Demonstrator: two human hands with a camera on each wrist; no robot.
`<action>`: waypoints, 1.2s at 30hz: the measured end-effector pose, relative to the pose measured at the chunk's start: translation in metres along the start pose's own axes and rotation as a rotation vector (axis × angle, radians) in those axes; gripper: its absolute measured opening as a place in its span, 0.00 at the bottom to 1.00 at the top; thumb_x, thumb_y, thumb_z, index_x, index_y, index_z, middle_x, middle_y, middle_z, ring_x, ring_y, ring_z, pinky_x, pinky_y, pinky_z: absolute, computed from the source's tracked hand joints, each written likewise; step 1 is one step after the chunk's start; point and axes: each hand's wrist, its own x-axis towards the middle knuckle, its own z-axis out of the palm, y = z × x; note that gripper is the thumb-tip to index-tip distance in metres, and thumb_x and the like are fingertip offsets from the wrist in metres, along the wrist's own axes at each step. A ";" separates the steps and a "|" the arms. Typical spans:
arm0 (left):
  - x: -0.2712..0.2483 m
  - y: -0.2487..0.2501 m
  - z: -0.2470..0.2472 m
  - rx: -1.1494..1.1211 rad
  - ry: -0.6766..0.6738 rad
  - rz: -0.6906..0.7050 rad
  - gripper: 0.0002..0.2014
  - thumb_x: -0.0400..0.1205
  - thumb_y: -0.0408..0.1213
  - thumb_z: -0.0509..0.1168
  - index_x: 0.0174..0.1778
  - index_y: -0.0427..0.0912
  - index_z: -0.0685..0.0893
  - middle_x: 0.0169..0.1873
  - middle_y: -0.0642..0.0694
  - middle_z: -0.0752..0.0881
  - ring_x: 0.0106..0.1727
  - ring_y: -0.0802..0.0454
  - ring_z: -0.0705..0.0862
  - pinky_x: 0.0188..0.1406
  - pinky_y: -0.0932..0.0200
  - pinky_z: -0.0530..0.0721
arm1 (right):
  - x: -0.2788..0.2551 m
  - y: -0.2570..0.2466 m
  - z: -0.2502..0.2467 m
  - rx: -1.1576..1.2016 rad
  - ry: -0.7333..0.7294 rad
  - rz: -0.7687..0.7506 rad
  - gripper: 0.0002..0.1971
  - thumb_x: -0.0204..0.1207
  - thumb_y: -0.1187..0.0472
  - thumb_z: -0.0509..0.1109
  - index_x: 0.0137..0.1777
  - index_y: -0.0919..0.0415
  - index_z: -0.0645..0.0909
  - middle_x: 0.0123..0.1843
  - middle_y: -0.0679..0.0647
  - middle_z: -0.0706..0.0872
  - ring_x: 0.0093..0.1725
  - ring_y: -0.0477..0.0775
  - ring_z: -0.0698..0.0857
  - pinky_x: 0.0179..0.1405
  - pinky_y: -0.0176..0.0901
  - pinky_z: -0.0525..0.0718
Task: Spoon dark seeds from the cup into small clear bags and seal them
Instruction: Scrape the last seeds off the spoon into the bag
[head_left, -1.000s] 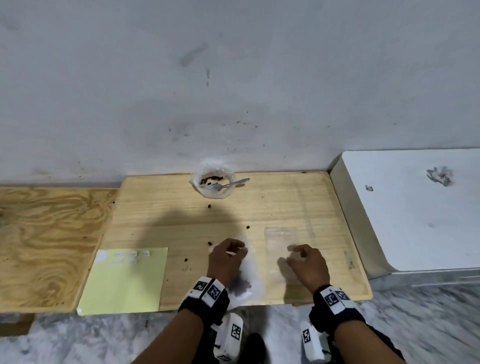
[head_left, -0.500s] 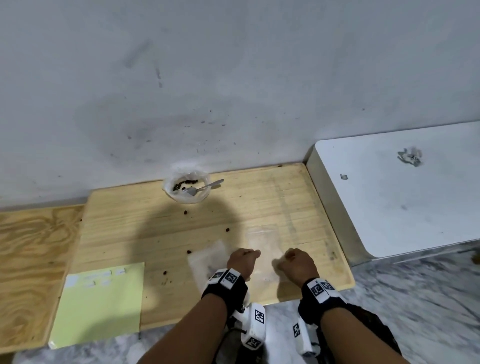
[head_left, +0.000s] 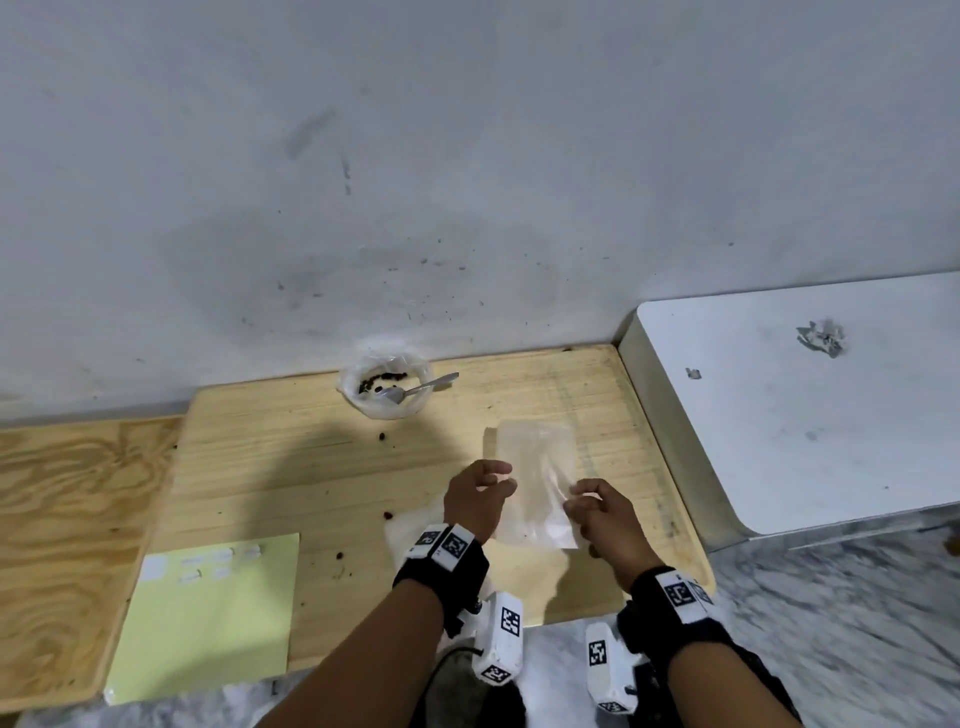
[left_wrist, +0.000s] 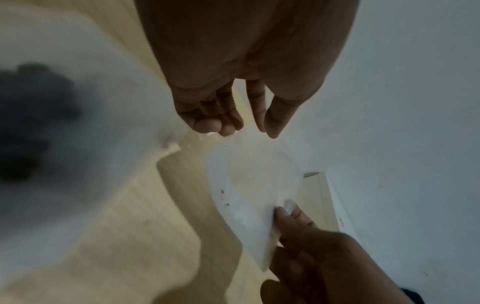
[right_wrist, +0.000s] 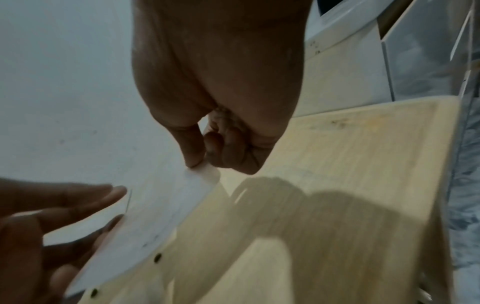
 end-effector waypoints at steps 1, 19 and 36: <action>0.000 0.008 -0.009 -0.025 0.001 0.051 0.08 0.75 0.30 0.74 0.42 0.50 0.89 0.36 0.49 0.81 0.39 0.52 0.79 0.40 0.61 0.76 | -0.002 -0.009 0.001 0.015 -0.038 -0.007 0.08 0.79 0.71 0.70 0.51 0.58 0.80 0.32 0.48 0.79 0.26 0.47 0.69 0.24 0.35 0.65; 0.009 0.095 -0.204 0.440 -0.234 0.474 0.16 0.65 0.27 0.72 0.32 0.59 0.86 0.37 0.58 0.86 0.38 0.64 0.80 0.42 0.66 0.78 | -0.022 -0.160 0.142 -0.400 -0.584 -0.075 0.12 0.67 0.74 0.76 0.47 0.61 0.93 0.29 0.55 0.82 0.23 0.48 0.64 0.20 0.34 0.60; 0.050 0.106 -0.260 0.078 0.028 0.165 0.07 0.75 0.32 0.71 0.33 0.34 0.88 0.25 0.43 0.89 0.29 0.49 0.89 0.43 0.44 0.92 | -0.010 -0.167 0.261 -0.161 -0.306 -0.181 0.05 0.70 0.67 0.82 0.44 0.67 0.91 0.34 0.50 0.88 0.23 0.38 0.76 0.19 0.32 0.66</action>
